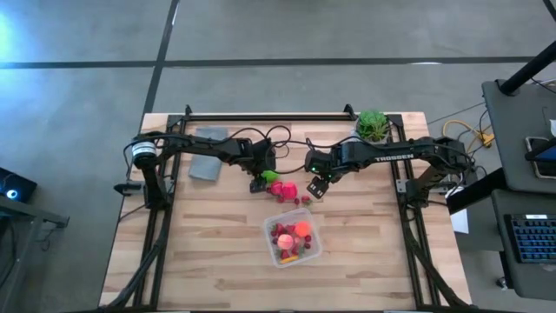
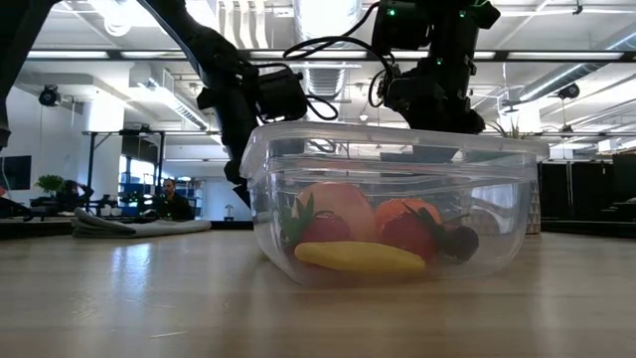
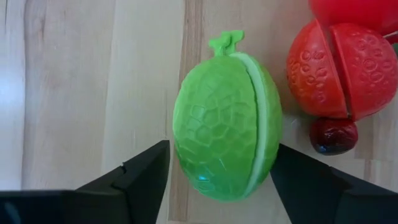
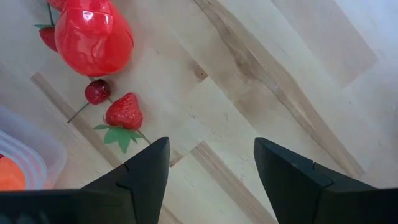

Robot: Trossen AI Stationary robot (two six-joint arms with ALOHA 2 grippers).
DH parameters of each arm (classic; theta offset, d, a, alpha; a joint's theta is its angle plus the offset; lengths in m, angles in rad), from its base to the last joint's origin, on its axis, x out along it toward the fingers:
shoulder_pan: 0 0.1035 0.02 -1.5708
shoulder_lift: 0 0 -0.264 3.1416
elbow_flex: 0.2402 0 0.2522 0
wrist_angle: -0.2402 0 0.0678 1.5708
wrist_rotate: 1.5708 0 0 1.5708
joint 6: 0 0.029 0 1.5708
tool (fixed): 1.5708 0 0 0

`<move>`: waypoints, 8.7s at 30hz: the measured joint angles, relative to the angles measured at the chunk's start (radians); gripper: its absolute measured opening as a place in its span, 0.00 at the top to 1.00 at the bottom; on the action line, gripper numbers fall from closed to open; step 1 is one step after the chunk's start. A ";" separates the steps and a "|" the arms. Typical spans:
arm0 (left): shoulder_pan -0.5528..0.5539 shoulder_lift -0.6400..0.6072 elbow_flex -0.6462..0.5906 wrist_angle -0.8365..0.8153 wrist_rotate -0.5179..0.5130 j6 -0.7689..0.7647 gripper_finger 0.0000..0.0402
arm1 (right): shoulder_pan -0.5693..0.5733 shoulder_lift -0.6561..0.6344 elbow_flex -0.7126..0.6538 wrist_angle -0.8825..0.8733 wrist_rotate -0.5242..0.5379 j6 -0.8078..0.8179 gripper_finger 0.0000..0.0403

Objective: Pick and placing Produce into tupperware
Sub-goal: Put the green melon into the transparent bin, then put the red strawberry into the transparent bin

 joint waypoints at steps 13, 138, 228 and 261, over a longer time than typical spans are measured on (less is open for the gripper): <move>0.000 -0.002 0.005 -0.001 -0.036 0.009 0.42 | 0.000 0.000 0.000 -0.001 0.000 0.004 0.44; -0.436 -0.261 0.005 0.160 -0.066 -0.435 0.39 | 0.268 -0.387 -0.043 -0.144 0.416 0.379 0.44; -0.054 -0.738 -0.238 -0.172 -0.459 -0.374 0.32 | 0.080 0.271 0.037 0.277 -0.141 -0.457 0.44; -0.042 -0.662 -0.238 -0.117 -0.439 -0.339 0.32 | 0.030 0.274 0.003 0.245 -0.166 -0.510 0.53</move>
